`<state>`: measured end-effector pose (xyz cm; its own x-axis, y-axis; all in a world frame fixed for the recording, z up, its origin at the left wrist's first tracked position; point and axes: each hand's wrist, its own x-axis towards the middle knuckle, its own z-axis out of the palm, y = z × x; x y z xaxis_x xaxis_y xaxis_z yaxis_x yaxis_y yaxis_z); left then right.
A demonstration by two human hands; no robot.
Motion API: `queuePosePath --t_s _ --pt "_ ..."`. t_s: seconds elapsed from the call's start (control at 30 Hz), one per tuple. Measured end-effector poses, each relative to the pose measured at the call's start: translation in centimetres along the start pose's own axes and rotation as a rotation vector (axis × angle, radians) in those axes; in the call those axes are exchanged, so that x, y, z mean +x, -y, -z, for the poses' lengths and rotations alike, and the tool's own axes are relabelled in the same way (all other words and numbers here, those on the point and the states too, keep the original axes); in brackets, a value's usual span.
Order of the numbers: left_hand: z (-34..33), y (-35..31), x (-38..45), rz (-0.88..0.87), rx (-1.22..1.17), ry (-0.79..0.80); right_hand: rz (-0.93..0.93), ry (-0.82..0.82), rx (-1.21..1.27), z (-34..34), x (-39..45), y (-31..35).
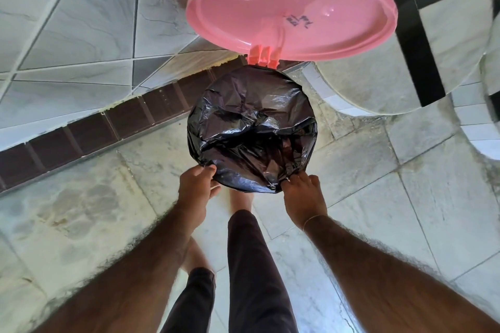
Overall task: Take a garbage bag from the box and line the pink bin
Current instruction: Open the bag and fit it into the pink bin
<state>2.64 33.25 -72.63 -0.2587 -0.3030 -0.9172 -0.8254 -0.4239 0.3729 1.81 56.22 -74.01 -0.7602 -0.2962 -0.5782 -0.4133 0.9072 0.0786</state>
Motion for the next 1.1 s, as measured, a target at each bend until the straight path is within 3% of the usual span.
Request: queuePosePath --t_s 0.23,0.37,0.43,0.47,0.53,0.63,0.7,0.8,0.87,0.97,1.03,1.1 --pt "1.1 0.7 0.8 -0.026 0.01 -0.08 -0.034 0.143 0.136 -1.2 -0.3 0.2" --pt "2.1 1.0 2.4 -0.024 0.167 -0.163 0.017 0.245 0.144 -1.3 -0.6 0.1" --pt "2.2 0.6 2.5 -0.073 0.412 -0.194 -0.008 0.248 0.177 -1.1 -0.7 -0.2" --pt "2.2 0.3 2.2 -0.145 0.533 -0.249 -0.043 0.18 0.228 -0.9 -0.8 -0.4" --pt "2.0 -0.6 1.1 -0.381 0.593 -0.399 -0.206 -0.125 0.387 -0.1 -1.1 -0.8" --pt "1.3 -1.2 0.0 -0.989 0.797 -0.432 -0.425 -0.492 0.434 1.4 -1.4 -1.3" --pt "0.2 -1.3 -0.4 -1.212 1.051 -0.26 -0.359 -0.548 0.389 2.3 -0.7 -1.0" --pt "-0.6 -1.3 -0.3 -1.231 1.383 -0.103 -0.168 -0.411 0.376 2.4 0.9 0.0" --pt "0.0 -1.1 0.3 -1.107 1.404 -0.142 -0.272 -0.305 0.579 2.3 1.2 0.7" --pt "1.1 -0.7 0.6 -0.953 1.194 -0.22 -0.733 -0.26 1.125 2.0 1.8 1.0" --pt "1.4 -0.6 0.8 -0.924 0.984 -0.168 -0.985 -0.232 1.602 2.7 2.7 1.0" --pt "1.5 -0.8 1.0 -0.87 0.808 -0.112 -1.076 -0.117 2.012 3.8 3.7 0.7"
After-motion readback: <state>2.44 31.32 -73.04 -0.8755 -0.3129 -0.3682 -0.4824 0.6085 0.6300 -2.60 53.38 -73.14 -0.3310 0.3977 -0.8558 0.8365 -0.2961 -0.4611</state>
